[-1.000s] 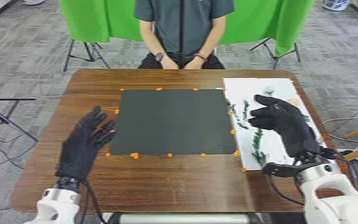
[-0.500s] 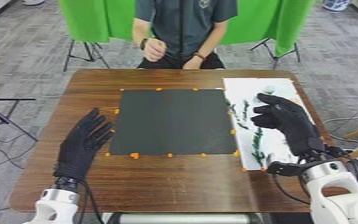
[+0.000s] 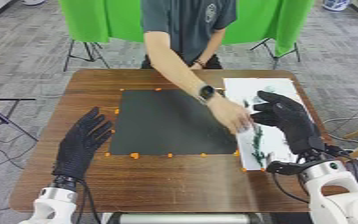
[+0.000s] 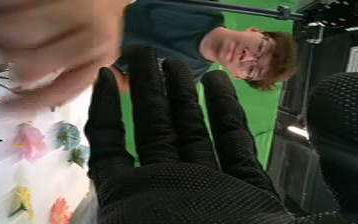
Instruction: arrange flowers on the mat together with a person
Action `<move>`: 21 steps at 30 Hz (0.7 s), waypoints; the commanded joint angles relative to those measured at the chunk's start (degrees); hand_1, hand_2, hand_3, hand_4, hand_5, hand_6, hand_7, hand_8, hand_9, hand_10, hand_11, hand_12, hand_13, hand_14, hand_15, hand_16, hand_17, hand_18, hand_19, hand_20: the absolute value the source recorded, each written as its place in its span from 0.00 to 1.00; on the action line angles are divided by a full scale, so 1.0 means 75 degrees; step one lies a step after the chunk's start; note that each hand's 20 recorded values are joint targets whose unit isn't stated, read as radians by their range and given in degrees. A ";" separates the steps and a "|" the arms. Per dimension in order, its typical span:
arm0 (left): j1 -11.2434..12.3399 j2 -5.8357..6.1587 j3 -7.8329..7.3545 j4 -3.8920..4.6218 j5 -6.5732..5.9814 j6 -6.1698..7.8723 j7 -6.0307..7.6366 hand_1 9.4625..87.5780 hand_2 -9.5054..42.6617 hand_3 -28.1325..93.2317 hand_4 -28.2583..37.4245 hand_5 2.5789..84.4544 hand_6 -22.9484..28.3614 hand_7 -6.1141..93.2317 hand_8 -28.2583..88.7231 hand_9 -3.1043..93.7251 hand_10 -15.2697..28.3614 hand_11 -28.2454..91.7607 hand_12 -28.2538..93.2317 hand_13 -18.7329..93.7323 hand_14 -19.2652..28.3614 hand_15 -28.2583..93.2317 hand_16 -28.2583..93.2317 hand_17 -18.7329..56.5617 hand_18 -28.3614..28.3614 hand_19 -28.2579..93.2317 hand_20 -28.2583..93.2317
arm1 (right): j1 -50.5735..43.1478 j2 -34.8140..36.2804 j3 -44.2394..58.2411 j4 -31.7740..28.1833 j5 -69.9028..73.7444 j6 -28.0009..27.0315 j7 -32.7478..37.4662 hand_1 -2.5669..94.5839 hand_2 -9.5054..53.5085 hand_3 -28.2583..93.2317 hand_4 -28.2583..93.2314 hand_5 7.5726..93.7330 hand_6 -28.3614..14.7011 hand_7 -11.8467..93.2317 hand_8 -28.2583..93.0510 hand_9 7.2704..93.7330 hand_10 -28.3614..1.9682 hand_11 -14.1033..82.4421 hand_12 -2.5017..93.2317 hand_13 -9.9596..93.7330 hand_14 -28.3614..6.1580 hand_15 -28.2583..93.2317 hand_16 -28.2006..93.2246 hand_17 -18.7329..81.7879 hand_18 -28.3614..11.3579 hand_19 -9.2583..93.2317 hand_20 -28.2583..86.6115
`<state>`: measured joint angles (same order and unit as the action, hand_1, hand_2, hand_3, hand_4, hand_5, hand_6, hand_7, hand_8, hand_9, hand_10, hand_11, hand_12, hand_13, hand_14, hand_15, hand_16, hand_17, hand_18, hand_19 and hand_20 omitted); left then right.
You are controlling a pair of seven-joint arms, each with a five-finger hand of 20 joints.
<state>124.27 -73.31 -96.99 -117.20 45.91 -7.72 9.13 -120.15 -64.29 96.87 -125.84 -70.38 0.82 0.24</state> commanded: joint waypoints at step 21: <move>-0.0017 -0.0081 0.0027 0.0032 0.0026 -0.0142 -0.0140 0.24 0.11 0.78 0.04 0.34 0.51 0.25 0.16 0.27 0.62 0.41 0.36 0.36 0.69 0.44 0.26 0.14 0.87 0.60 0.32 | -0.0091 -0.0033 0.0115 0.0023 0.0039 -0.0177 -0.0049 0.17 0.25 0.92 0.01 0.37 0.54 0.31 0.13 0.43 0.41 0.38 0.27 0.48 0.41 0.55 0.39 0.28 0.14 0.61 0.50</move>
<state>123.22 -73.31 -96.82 -117.16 46.12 -8.99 8.26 -120.42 -64.32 97.92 -125.42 -69.86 -0.49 0.15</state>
